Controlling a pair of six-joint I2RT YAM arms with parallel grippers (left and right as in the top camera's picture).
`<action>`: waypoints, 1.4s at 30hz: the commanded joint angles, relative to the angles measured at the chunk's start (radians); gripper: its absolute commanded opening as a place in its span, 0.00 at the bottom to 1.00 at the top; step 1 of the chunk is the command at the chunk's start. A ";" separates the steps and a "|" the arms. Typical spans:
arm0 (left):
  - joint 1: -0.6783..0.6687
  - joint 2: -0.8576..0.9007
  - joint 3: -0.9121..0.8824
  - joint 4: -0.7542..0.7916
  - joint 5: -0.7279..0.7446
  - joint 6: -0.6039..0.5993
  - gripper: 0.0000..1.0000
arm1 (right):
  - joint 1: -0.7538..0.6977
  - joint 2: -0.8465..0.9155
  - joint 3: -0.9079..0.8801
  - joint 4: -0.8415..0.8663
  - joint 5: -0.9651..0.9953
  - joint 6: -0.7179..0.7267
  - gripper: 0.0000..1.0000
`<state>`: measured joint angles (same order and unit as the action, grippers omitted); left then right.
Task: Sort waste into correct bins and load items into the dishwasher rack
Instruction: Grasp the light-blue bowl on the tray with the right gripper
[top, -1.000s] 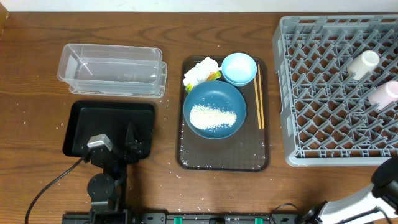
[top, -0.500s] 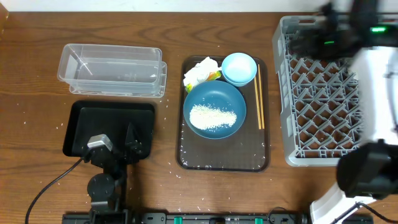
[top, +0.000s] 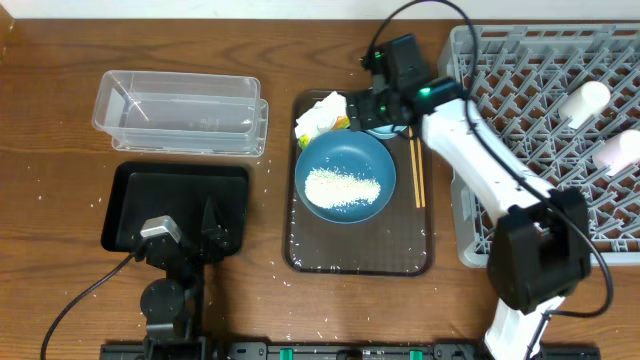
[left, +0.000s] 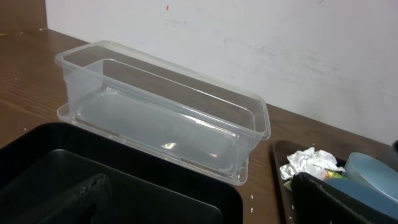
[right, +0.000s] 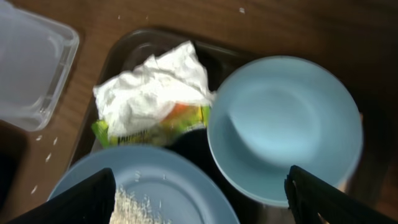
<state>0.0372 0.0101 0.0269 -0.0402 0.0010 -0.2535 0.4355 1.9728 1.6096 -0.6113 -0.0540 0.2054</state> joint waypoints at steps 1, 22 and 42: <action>-0.004 -0.006 -0.023 -0.033 -0.011 0.017 0.95 | 0.019 0.066 0.013 0.027 0.118 0.026 0.82; -0.004 -0.006 -0.023 -0.033 -0.011 0.017 0.95 | 0.047 0.235 0.077 0.136 0.211 0.098 0.46; -0.004 -0.006 -0.023 -0.033 -0.011 0.017 0.95 | 0.049 0.249 0.169 0.035 0.206 0.113 0.01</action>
<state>0.0372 0.0101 0.0269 -0.0402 0.0013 -0.2535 0.4709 2.2185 1.7107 -0.5533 0.1417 0.3088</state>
